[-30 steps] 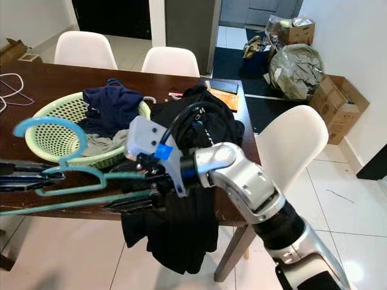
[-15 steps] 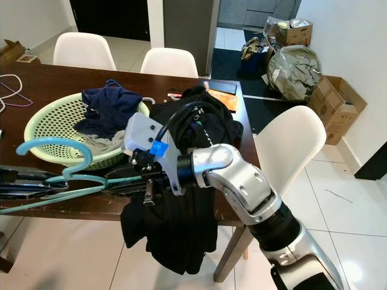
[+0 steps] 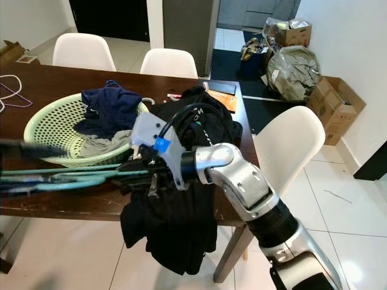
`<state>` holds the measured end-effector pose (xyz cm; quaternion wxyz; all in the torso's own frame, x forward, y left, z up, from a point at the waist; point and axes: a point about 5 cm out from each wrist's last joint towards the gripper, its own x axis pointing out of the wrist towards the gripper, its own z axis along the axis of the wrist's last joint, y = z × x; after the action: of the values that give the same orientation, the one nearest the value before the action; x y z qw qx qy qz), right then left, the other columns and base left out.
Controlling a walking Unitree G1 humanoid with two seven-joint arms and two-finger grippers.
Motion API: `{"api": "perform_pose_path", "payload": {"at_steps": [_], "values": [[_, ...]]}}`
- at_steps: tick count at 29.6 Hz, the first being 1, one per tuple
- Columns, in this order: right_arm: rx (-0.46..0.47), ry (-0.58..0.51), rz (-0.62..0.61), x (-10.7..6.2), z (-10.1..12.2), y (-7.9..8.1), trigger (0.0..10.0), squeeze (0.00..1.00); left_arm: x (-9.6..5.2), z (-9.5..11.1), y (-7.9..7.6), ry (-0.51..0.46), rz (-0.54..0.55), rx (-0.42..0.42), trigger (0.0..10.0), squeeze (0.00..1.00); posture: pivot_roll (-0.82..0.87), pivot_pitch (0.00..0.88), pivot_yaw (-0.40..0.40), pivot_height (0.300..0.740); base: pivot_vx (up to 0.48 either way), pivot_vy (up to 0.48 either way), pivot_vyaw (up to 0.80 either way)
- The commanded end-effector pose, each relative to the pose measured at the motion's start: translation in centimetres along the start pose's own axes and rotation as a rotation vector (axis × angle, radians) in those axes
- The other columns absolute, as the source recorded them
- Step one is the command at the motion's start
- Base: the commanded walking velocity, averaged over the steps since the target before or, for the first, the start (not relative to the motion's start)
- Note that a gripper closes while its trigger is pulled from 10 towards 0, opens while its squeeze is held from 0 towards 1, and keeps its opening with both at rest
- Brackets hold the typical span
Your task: Hang hanger
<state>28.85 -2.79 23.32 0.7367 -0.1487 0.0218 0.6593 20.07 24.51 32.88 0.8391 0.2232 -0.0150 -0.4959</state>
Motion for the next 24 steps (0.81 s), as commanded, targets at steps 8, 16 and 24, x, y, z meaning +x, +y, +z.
{"api": "perform_pose_path", "payload": {"at_steps": [8,16,24], "values": [[-0.007,0.104,-0.191,-1.5,-1.8,-2.9,0.0,0.0,-0.3,1.4,2.2,-0.143,0.262,0.08,10.0,1.0,0.16,0.014,-0.077,0.74,0.0,0.0,0.0],[0.194,0.124,-0.593,-5.1,-3.9,-7.7,0.0,0.0,-4.9,2.9,6.2,-0.393,0.907,0.118,10.0,1.0,0.15,0.023,-0.084,0.74,0.0,0.0,0.0],[0.314,0.09,-0.816,-7.5,-5.3,-9.5,0.0,0.0,-8.2,2.8,8.0,-0.486,1.237,0.095,10.0,1.0,0.15,0.025,-0.078,0.74,0.0,0.0,0.0]]}}
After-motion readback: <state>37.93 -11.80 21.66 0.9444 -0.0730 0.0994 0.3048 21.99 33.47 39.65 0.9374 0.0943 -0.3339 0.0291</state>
